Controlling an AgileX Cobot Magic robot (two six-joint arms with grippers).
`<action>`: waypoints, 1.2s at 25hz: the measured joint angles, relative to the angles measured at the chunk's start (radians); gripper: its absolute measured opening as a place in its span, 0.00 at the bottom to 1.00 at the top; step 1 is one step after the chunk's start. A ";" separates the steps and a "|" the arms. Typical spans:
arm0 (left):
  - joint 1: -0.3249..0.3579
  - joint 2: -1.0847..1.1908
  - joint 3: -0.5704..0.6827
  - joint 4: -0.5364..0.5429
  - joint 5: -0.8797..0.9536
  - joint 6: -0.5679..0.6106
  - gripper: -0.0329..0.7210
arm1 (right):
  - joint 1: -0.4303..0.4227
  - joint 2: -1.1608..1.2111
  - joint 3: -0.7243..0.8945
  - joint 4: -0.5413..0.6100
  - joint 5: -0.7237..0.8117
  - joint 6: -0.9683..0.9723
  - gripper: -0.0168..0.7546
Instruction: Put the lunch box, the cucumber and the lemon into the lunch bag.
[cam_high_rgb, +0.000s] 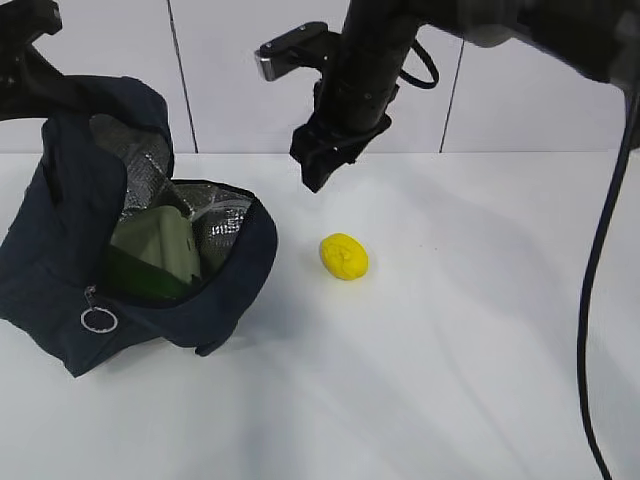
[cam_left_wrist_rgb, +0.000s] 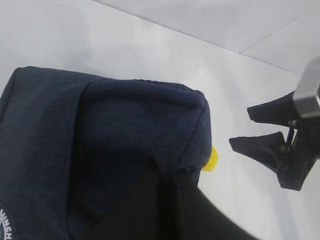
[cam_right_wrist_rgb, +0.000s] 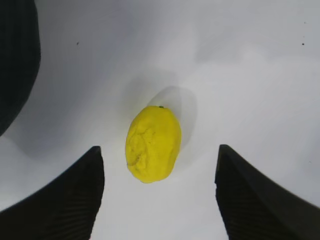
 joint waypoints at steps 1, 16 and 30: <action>0.000 0.000 0.000 0.000 0.000 0.000 0.04 | 0.000 0.000 0.019 -0.009 0.000 0.000 0.71; 0.000 0.000 0.000 0.002 -0.004 0.000 0.04 | 0.000 0.100 0.071 -0.021 0.000 -0.008 0.71; 0.000 0.000 0.000 0.006 -0.005 0.000 0.04 | 0.000 0.158 0.071 -0.022 -0.005 -0.009 0.70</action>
